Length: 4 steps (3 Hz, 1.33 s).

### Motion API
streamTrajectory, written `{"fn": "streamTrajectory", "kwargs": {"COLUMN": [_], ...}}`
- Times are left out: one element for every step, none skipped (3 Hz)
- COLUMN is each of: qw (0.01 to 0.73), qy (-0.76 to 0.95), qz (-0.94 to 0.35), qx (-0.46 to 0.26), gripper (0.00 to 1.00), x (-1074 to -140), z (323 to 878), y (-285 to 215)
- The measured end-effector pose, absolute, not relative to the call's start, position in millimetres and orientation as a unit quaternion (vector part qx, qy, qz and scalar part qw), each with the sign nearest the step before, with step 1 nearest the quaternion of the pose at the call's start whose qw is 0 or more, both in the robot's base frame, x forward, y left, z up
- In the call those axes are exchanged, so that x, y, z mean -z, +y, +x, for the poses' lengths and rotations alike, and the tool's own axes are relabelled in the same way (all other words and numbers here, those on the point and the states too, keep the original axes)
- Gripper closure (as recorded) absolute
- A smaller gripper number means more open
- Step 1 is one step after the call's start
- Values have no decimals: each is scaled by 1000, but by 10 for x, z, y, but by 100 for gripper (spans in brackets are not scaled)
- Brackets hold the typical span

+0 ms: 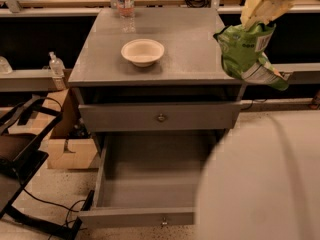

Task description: Place green rice chip bag into middle drawer

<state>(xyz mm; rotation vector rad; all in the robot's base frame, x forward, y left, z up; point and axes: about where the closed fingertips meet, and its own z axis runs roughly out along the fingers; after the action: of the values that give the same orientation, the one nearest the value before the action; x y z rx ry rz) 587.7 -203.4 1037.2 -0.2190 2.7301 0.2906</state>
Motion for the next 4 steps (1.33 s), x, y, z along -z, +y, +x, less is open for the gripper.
{"fn": "streamTrajectory", "kwargs": {"qw": [258, 294, 264, 264], "qy": [943, 916, 916, 916], "qz": [-55, -16, -2, -2], "qx": [-204, -273, -302, -302], "gripper": [100, 100, 100, 100], "x": [-10469, -10289, -9951, -9951], "z": [5761, 5622, 5581, 5581], "y": [-1978, -2180, -2084, -2084]}}
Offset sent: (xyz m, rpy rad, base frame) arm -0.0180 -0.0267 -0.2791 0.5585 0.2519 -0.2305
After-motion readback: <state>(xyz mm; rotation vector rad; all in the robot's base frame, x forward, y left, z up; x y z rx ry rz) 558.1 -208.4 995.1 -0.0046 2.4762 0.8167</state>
